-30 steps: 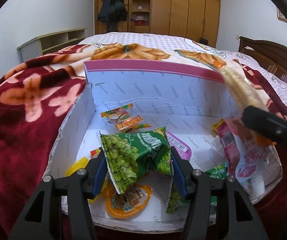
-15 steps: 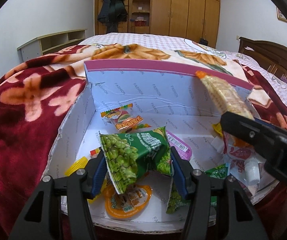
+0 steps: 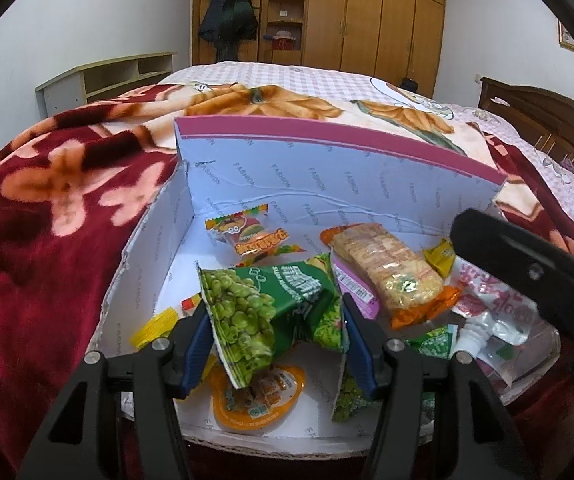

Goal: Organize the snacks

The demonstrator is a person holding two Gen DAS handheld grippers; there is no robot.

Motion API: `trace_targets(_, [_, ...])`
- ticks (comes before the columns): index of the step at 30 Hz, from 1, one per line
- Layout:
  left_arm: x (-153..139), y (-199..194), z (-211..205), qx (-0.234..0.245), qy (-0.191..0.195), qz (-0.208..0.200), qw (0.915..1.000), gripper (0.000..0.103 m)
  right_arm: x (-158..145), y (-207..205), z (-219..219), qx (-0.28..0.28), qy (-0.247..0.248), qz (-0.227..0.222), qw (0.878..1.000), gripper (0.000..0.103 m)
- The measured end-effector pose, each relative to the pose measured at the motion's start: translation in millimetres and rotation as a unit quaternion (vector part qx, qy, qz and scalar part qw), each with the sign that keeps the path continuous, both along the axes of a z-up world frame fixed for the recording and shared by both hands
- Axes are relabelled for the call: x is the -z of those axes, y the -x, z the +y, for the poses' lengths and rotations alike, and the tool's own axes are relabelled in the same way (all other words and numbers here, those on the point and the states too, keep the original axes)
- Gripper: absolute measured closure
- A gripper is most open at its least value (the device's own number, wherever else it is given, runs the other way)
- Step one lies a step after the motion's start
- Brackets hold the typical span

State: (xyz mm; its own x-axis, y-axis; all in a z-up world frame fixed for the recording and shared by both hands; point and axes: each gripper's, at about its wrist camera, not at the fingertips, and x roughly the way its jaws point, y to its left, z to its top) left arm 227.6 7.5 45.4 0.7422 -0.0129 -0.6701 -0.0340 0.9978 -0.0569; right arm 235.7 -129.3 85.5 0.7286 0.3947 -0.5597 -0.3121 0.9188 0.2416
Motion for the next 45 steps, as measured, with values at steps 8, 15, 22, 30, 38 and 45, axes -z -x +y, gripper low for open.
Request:
trace_targets(8, [-10,11,-1,0.012,0.015,0.006,0.9998,0.042,-17,22,-3,0.000,-0.003,-0.025,1.000,0.038])
trace_targets(15, [-31,34,-8,0.022,0.009,-0.030,0.9993,0.033,-28,44,-8,0.008,-0.006,-0.042,0.999,0.036])
trace_targets(22, [-48,60,-9,0.022,0.007,-0.054,0.9983,0.027,-36,70,-9,0.011,-0.016,-0.055,0.998,0.033])
trace_targets(30, [-52,91,-4,0.011,0.000,-0.077,0.9970,0.019,-32,103,-11,0.019,-0.011,-0.069,0.997,0.025])
trace_targets(38, [-38,98,-6,0.011,-0.010,-0.056,0.9983,0.019,-10,122,-20,0.057,0.002,-0.061,0.997,0.024])
trace_targets(45, [-22,97,-7,0.005,-0.012,-0.038,0.9992,0.019,14,122,-22,0.075,0.011,-0.028,0.997,0.024])
